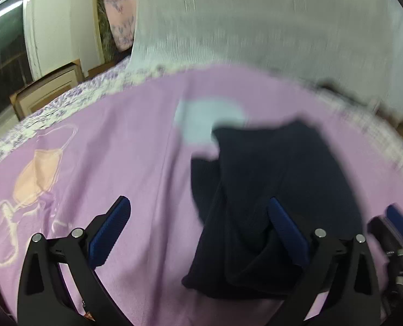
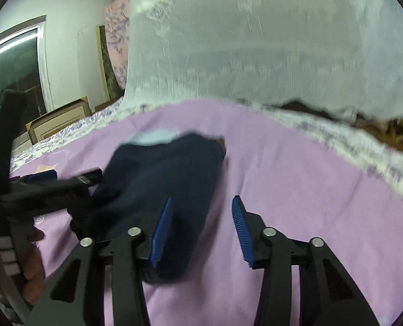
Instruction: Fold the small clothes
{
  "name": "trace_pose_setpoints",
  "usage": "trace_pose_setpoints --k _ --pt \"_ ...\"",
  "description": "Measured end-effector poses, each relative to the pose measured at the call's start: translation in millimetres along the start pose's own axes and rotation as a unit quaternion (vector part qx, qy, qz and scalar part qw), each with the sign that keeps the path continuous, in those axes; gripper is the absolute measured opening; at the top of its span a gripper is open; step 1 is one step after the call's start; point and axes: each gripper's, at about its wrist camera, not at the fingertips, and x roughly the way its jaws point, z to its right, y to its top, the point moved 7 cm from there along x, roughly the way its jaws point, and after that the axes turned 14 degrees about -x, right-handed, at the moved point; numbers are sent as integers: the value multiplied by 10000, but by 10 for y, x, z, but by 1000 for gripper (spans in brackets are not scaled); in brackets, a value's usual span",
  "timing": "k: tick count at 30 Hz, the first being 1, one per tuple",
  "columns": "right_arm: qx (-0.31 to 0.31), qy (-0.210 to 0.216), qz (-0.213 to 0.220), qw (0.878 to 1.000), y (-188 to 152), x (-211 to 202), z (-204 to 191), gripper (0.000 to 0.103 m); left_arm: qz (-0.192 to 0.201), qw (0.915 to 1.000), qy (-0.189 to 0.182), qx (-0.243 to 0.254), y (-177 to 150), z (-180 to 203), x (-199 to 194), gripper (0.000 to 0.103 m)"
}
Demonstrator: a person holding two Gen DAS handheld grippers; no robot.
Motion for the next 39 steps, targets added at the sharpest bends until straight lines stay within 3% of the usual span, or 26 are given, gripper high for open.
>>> trace_pose_setpoints --k 2,5,10,12,14,17,21,23,25,26,28,34,37,39 --pt "-65 83 -42 9999 -65 49 -130 37 -285 9989 384 -10 -52 -104 233 99" --pt "-269 124 -187 9994 -85 160 -281 28 -561 9973 305 -371 -52 -306 343 99" --pt "-226 159 -257 9993 -150 220 -260 28 -550 9928 886 -587 -48 -522 457 99" --pt "154 258 -60 9995 -182 154 -109 49 -527 9935 754 -676 -9 -546 413 99" --pt "653 487 57 9967 -221 104 50 51 -226 9943 724 -755 58 -542 230 99" --pt "1040 423 319 9932 -178 -2 187 50 19 9959 462 -775 237 -393 -3 99" --pt "379 479 514 9968 -27 -66 -120 45 -65 9995 183 -246 485 91 -84 99" --pt "-68 584 493 9971 -22 -23 -321 45 -430 9989 -183 32 513 461 -25 99" --pt "-493 492 438 9966 -55 1 -464 50 -742 9961 -424 218 507 729 134 99" --pt "-610 532 374 9960 -67 20 -503 60 -860 9947 -426 377 480 848 229 99" --pt "-636 611 277 9957 -104 55 -503 65 -1030 9917 -251 724 371 1016 510 99" --pt "-375 863 169 9954 -167 79 -436 67 -1173 9885 -913 282 262 950 901 99" --pt "-473 941 161 9943 -164 86 -474 75 -866 9913 -964 250 223 910 905 99" --pt "-424 965 243 9941 -160 35 -462 74 -864 9912 -976 231 211 905 890 99"
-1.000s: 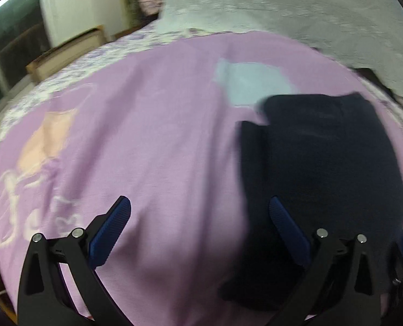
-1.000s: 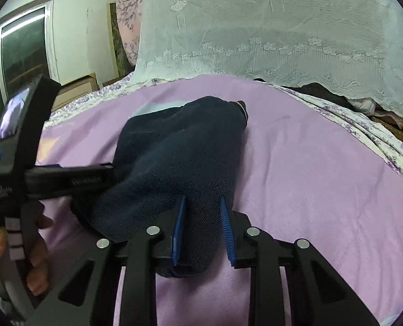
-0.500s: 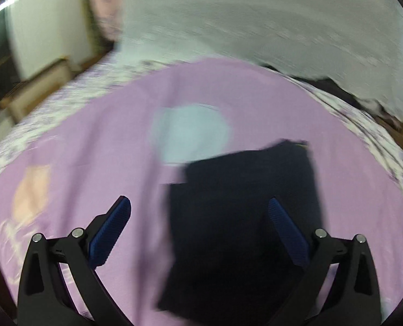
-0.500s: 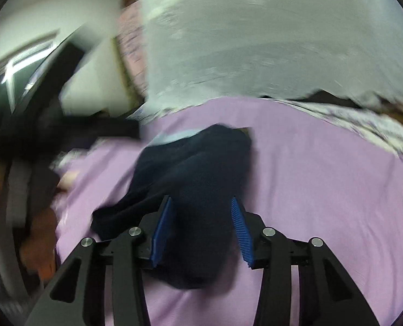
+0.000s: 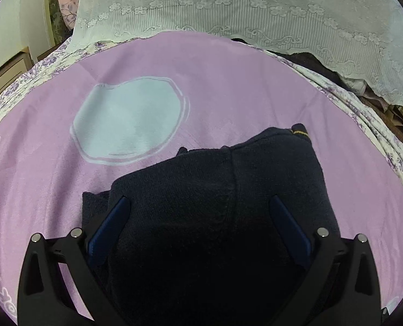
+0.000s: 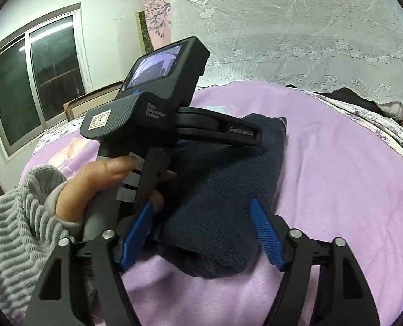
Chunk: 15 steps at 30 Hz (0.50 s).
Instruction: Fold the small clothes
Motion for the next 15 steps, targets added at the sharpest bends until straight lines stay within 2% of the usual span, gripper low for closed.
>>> trace_pose_setpoints --k 2,5,8,9,11,12,13,15 --pt "168 -65 227 9996 31 -79 119 70 -15 9999 8 -160 27 -87 -107 99" --pt "447 -110 546 9974 88 -194 271 60 224 9990 108 -362 -10 -323 -482 99" --pt "702 -182 507 9961 78 -186 368 43 418 9977 416 -341 -168 -583 -733 99" --pt "759 -201 405 9961 58 -151 397 40 400 9972 507 -364 -264 -682 -757 99" --pt "757 -152 99 9970 -6 -27 398 40 218 9977 426 -473 -408 -785 -713 99" --pt "702 -125 -224 9972 -78 95 380 43 142 9977 408 -521 -452 -810 -677 99" --pt "701 -159 -313 9969 -109 130 379 44 58 9975 440 -550 -511 -813 -596 99" --pt "798 -51 -351 9962 -124 165 406 49 154 9969 625 -453 -534 -791 -551 99"
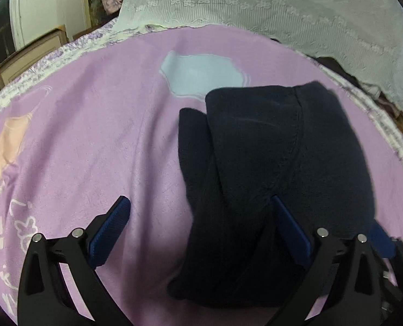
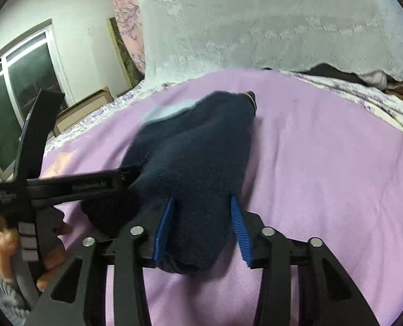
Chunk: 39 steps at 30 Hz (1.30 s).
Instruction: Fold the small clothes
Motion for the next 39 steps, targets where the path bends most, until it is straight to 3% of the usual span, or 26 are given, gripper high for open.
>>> trace_pose_setpoints --k 5,10,13,17,20,24,27,32,36,39 --pt "314 121 -13 9994 -14 38 119 57 89 9999 -35 -84 -20 -40 -47 99" --pt "-83 -242 883 9958 170 -373 -24 49 763 9971 -24 -40 -155 -65 -541 99" --pt "-243 -363 1154 9924 273 -455 -98 49 852 9963 -60 -98 -212 -99 -653 99" --pt "-314 -296 621 9971 215 -128 -131 49 170 9994 39 -308 -249 -183 -347 99" --pt "-308 -357 24 9989 82 49 -108 63 -191 9972 -309 -650 -251 -261 -238 99" --pt "509 327 -260 9978 -44 187 88 73 -375 9957 -376 -756 -266 -272 -156 99" --pt "631 421 -142 9970 -52 141 100 73 -245 9966 -347 -701 -260 -259 -210 99" --pt "404 105 588 9974 83 -215 54 72 622 9977 -61 -253 -212 -132 -526 99" --pt "260 -225 940 9950 236 -336 55 72 844 9964 14 -85 -184 -69 -608 99" --pt "124 -426 826 9956 317 -238 48 72 852 9963 63 -108 -138 -64 -573 99"
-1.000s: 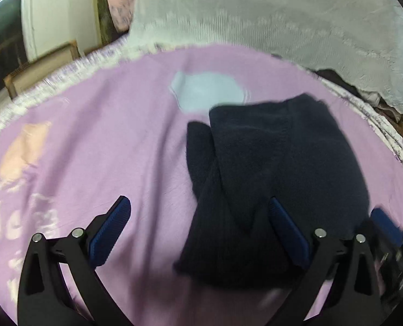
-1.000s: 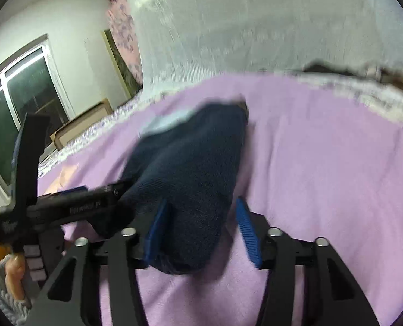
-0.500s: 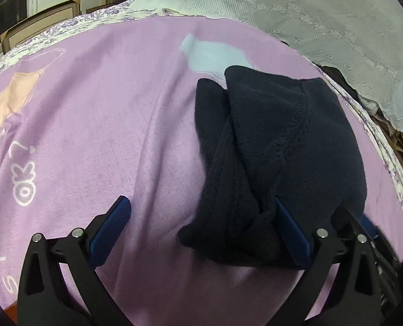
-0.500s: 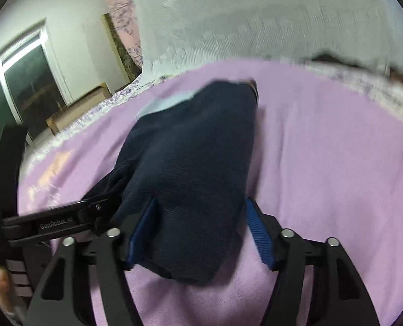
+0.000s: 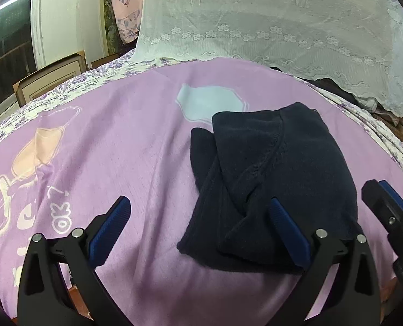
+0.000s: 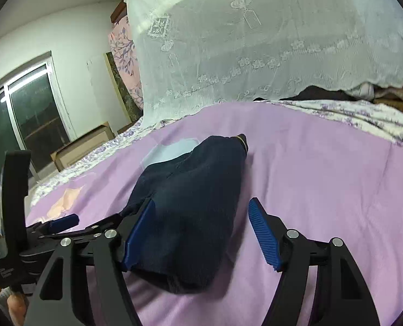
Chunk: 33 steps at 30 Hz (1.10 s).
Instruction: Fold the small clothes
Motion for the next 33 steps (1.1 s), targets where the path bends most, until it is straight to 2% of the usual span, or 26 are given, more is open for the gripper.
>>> trace_pose_setpoints --k 3,5,8,10,12,15,18,21,22,24,26,28,30,33 --pt "-60 -39 -331 9994 -44 166 13 72 -91 9999 67 50 21 24 96 99" --pt "-22 38 -702 9975 -138 366 25 74 -194 9997 118 100 -15 7 158 99" --pt "237 230 -785 9964 -228 406 74 81 -397 9991 130 85 -39 3 265 99" --pt "423 407 -785 9952 -233 392 108 81 -445 9990 21 42 -32 1 257 98" --pt "660 582 -784 9930 -211 380 149 82 -654 9972 -361 -7 -12 41 255 99" --pt "1064 877 -853 9868 -169 434 227 83 -1251 9835 -1260 -361 89 108 300 99" --pt "1448 1127 -978 9781 -120 579 299 83 -1725 9694 -1632 -618 138 154 454 99" --pt "1680 1359 -1103 9701 -93 733 310 83 -2187 9486 -2054 -1007 37 180 668 99" --pt "1713 1436 -1166 9677 -103 785 299 83 -2251 9431 -2180 -1110 2 177 701 99" --pt "1881 1656 -1188 9608 -158 874 305 90 -2302 9354 -2364 -1267 -4 163 752 99" --pt "2223 1950 -1207 9476 -248 953 354 93 -2283 9328 -2460 -1311 -18 159 793 99" --pt "2289 2177 -1263 9403 -257 977 370 93 -2223 9343 -2483 -1265 -42 195 809 99" --pt "2331 2378 -1244 9347 -271 985 377 94 -2167 9348 -2523 -1250 -37 209 816 99" --pt "2253 2511 -1190 9338 -258 983 349 97 -2146 9294 -2679 -1355 -40 183 812 99"
